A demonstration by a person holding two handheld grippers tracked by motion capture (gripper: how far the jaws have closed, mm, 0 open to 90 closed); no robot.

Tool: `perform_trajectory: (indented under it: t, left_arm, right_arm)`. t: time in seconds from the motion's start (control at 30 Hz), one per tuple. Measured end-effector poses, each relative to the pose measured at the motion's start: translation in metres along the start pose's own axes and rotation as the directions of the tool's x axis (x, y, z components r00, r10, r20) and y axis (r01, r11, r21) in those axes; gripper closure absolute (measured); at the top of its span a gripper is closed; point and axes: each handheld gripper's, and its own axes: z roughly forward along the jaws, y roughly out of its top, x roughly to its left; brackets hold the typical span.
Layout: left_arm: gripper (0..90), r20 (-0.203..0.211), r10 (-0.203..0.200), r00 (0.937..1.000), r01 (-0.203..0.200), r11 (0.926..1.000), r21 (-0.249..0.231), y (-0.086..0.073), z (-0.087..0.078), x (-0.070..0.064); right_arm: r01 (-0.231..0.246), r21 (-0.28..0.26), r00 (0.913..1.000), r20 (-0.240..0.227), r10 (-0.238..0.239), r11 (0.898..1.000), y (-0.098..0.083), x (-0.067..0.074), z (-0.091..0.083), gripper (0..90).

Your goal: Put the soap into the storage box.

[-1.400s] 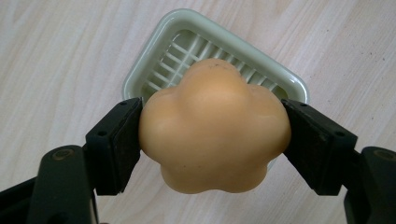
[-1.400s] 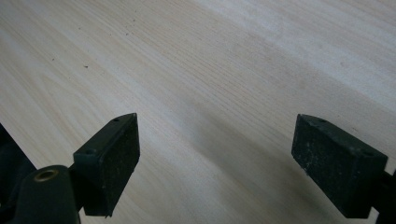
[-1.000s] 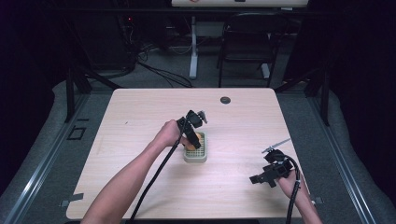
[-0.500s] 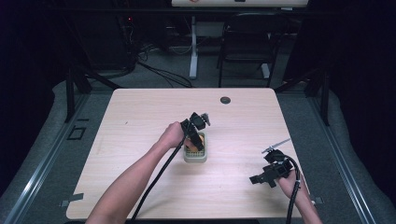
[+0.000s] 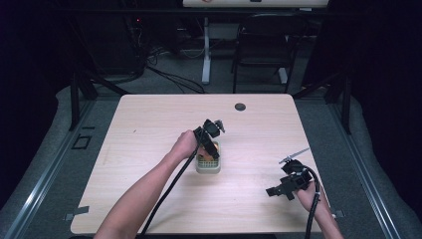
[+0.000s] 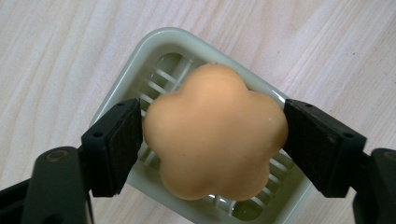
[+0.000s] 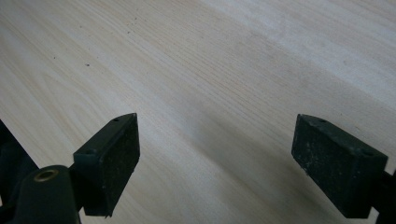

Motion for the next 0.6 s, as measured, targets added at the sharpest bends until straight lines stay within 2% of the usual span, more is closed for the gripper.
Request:
perform_trajectory:
  t: [0.27,0.37,0.6]
  left_arm:
    - [10.6,-0.001,-0.023,0.9997,0.023,0.9989,-0.041,-0.008,-0.015,0.001]
    - [8.6,-0.004,-0.027,0.9996,0.027,0.9982,-0.054,-0.013,-0.023,0.002]
    - [5.6,-0.001,-0.036,0.9993,0.036,0.9971,-0.068,-0.026,-0.036,0.004]
  right_arm:
    - [0.002,0.002,1.0000,-0.003,-0.002,1.000,0.000,0.000,-0.001,15.1]
    - [0.020,0.024,0.9998,-0.006,-0.019,1.000,0.001,-0.002,-0.002,15.1]
    - [0.020,0.024,0.9998,0.001,-0.020,1.000,0.001,-0.001,-0.003,15.1]
